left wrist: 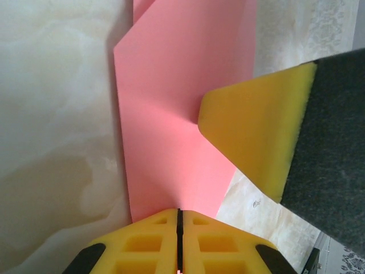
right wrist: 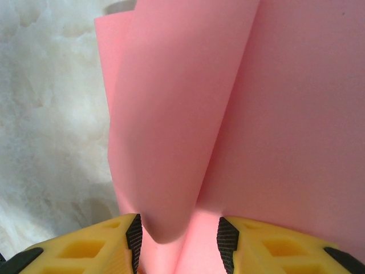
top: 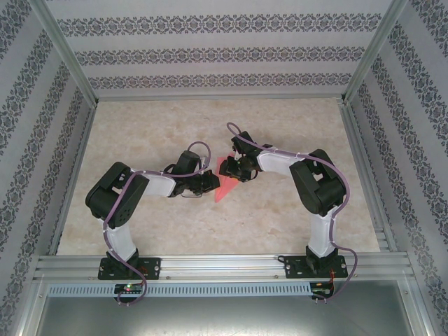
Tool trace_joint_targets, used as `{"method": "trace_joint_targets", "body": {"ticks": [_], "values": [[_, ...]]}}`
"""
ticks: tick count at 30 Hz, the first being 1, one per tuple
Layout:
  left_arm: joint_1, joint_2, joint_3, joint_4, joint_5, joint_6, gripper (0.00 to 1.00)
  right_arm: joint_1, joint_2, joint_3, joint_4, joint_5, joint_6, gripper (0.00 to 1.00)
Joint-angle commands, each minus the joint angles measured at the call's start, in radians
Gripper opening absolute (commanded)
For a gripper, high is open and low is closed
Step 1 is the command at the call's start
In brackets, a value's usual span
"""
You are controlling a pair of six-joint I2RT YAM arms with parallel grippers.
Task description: Fold a paper plane with a square sheet of paper (pick it up from the middle)
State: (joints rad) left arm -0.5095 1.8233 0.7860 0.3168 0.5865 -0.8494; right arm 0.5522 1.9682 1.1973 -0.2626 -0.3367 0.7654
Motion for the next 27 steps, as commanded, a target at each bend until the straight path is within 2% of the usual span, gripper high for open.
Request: {"method": "trace_joint_targets", "body": {"ticks": [1,21,27], "values": [[-0.008,0.022,0.017,-0.040,-0.014,0.016,0.11,0.020,0.115,-0.059,-0.133,0.079,-0.017,0.44],[-0.008,0.021,0.025,-0.051,-0.009,0.019,0.12,0.023,0.144,-0.043,-0.177,0.113,-0.015,0.37],[-0.008,-0.037,0.026,-0.023,-0.013,0.013,0.16,0.026,0.159,-0.036,-0.197,0.133,-0.015,0.37]]}}
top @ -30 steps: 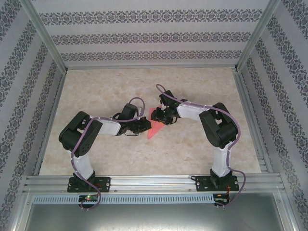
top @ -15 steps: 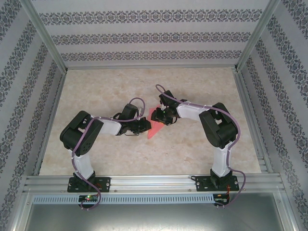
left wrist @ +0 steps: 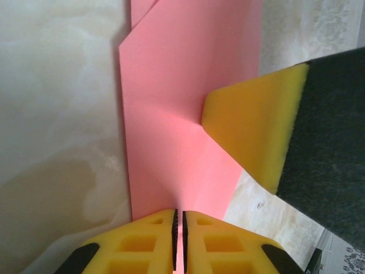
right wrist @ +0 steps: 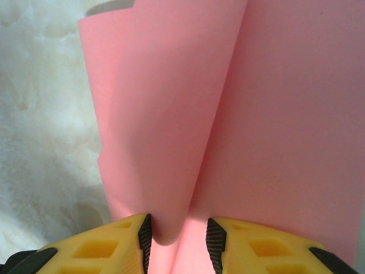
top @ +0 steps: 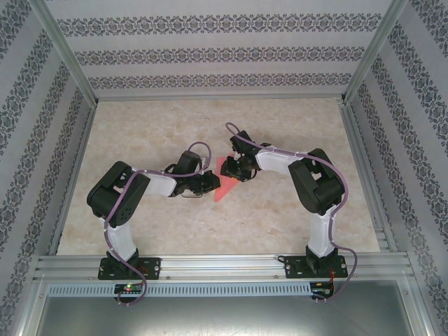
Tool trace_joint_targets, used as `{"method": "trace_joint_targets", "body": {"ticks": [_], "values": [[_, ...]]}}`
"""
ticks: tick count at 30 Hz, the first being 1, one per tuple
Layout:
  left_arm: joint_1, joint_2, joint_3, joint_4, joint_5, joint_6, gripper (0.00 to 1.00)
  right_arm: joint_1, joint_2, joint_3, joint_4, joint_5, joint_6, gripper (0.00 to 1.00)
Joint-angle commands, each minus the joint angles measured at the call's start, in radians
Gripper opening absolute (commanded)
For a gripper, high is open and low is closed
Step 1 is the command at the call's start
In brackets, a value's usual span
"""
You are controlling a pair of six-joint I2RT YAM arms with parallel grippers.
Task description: Fold a paper plane with a square sheet of paper (pick it up from the middle)
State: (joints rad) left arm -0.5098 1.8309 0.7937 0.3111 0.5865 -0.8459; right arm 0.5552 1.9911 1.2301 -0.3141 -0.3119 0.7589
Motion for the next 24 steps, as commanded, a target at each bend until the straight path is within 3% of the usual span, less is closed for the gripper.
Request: {"method": "trace_joint_targets", "body": {"ticks": [1,17,24], "values": [[-0.007,-0.053,0.017,-0.014,-0.015,0.009,0.17,0.024,0.138,-0.067,-0.149,0.110,-0.010,0.37],[-0.008,0.009,0.034,-0.003,0.013,0.012,0.17,0.032,0.154,-0.058,-0.175,0.132,-0.021,0.37],[-0.008,0.017,0.035,0.003,0.016,0.011,0.17,0.039,0.166,-0.053,-0.191,0.158,-0.020,0.32]]}}
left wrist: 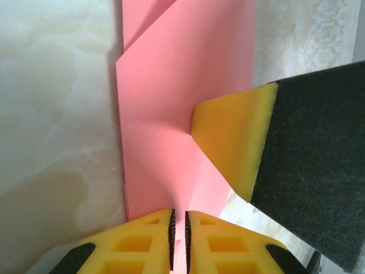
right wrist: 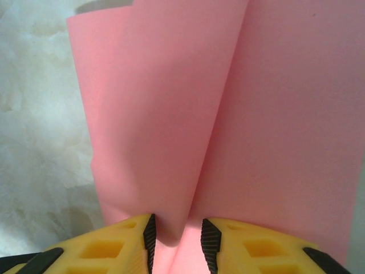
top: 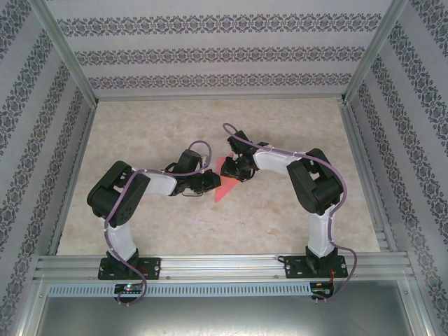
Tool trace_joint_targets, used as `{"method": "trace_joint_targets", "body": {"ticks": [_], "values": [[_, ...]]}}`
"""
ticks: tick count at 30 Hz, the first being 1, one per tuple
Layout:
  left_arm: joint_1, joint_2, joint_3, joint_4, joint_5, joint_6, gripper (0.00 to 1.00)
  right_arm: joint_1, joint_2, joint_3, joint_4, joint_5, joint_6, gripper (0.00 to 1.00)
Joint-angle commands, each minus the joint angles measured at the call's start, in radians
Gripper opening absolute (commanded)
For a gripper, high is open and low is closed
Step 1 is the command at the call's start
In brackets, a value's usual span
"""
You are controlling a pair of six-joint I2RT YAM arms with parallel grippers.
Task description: Fold a paper plane with a square sheet of paper (pick it up from the middle)
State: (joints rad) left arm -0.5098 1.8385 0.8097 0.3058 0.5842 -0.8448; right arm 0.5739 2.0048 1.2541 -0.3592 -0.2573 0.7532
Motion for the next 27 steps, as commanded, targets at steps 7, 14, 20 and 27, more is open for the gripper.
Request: {"method": "trace_joint_targets", "body": {"ticks": [7,14,20,27], "values": [[-0.009,0.018,0.020,0.013,0.031,0.009,0.17,0.024,0.158,-0.076,-0.150,0.114,-0.012,0.31],[-0.009,0.034,0.025,0.000,0.032,0.009,0.17,0.027,0.170,-0.073,-0.153,0.118,-0.012,0.31],[-0.009,0.037,0.031,-0.039,0.023,0.021,0.17,0.032,0.176,-0.073,-0.158,0.122,-0.015,0.31],[-0.010,0.016,0.040,-0.120,-0.005,0.049,0.15,0.035,0.182,-0.070,-0.157,0.123,-0.019,0.31]]}}
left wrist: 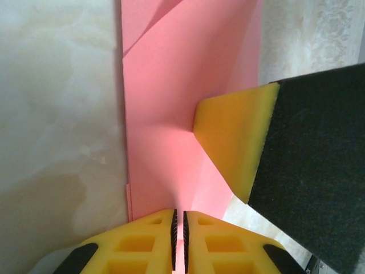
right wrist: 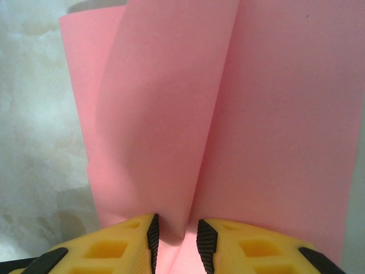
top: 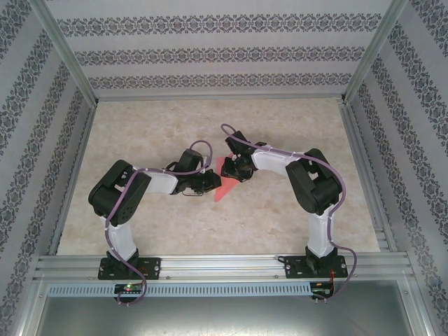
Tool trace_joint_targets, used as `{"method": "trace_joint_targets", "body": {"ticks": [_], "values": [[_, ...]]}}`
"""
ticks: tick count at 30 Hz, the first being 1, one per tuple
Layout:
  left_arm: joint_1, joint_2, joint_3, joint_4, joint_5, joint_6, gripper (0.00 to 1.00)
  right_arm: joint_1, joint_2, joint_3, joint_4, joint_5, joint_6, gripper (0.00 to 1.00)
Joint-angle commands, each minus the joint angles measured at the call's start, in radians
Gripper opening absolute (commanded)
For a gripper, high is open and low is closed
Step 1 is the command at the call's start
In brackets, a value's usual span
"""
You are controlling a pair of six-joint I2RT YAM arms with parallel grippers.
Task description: Fold a paper plane with a square sheet of paper (pick it up from the middle)
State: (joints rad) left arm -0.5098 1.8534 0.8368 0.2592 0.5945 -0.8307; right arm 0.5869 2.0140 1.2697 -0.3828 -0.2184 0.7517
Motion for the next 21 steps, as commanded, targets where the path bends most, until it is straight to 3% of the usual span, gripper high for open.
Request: {"method": "trace_joint_targets", "body": {"ticks": [1,8,21], "values": [[-0.010,-0.004,0.016,-0.078,-0.014,0.037,0.15,0.022,0.173,-0.086,-0.134,0.084,-0.017,0.31],[-0.012,-0.054,0.024,-0.034,0.004,0.037,0.15,0.025,0.179,-0.084,-0.135,0.082,-0.021,0.31],[-0.031,0.006,0.038,-0.042,0.018,0.034,0.15,0.030,0.184,-0.078,-0.137,0.080,-0.029,0.32]]}}
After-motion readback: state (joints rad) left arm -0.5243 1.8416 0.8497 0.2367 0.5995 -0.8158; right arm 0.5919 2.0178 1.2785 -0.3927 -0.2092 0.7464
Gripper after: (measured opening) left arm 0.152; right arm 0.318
